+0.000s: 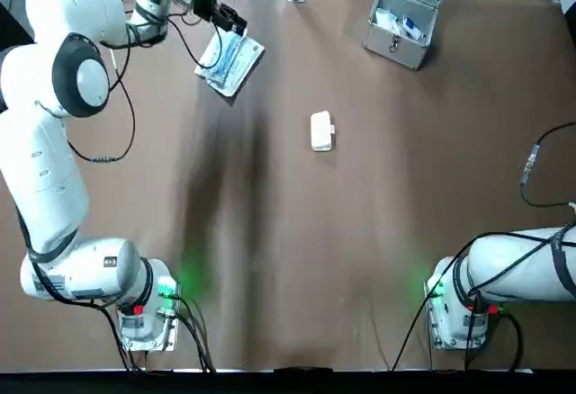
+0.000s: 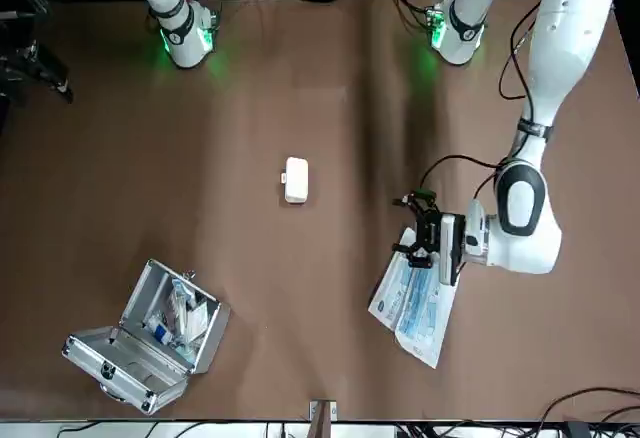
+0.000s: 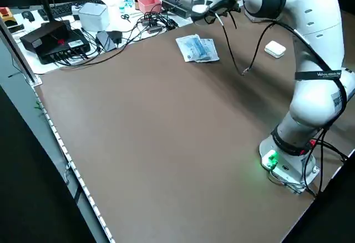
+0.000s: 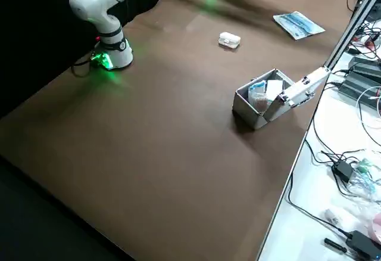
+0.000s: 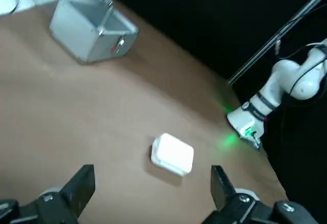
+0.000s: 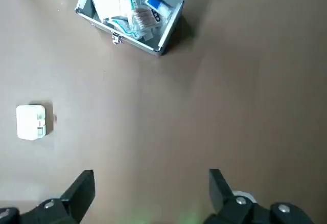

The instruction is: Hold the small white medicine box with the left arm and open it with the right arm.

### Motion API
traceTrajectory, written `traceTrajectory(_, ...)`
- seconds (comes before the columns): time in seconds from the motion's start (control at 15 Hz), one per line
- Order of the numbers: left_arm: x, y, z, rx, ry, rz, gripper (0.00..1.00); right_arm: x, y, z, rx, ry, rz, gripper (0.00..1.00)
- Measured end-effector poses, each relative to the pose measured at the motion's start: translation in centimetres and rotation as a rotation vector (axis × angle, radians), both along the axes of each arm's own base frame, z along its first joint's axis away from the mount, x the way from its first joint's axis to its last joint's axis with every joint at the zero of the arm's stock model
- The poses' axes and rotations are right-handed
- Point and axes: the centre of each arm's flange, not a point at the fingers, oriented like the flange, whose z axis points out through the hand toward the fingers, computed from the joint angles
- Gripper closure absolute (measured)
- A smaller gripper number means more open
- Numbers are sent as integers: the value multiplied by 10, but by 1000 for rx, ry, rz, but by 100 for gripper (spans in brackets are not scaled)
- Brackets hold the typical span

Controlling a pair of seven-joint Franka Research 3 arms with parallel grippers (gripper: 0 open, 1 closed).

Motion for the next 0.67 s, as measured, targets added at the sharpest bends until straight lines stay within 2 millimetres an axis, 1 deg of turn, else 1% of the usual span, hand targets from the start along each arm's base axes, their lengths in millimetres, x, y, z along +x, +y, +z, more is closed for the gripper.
traceTrajectory(0.2,-9,-19,-41,-127,-60,-24,0,2,1,-4,0,5,2,1)
traceTrajectory(0.33,-15,-31,-63,-182,-115,-54,0,8,1,-18,1,23,3,1)
traceTrajectory(0.4,-18,-36,-70,-211,-154,-67,0,13,2,-30,3,44,4,1)
traceTrajectory(0.47,-20,-42,-75,-242,-191,-77,0,20,3,-47,4,71,6,1)
traceTrajectory(0.67,-34,-69,-89,-295,-237,-123,0,45,17,-107,83,163,15,2)
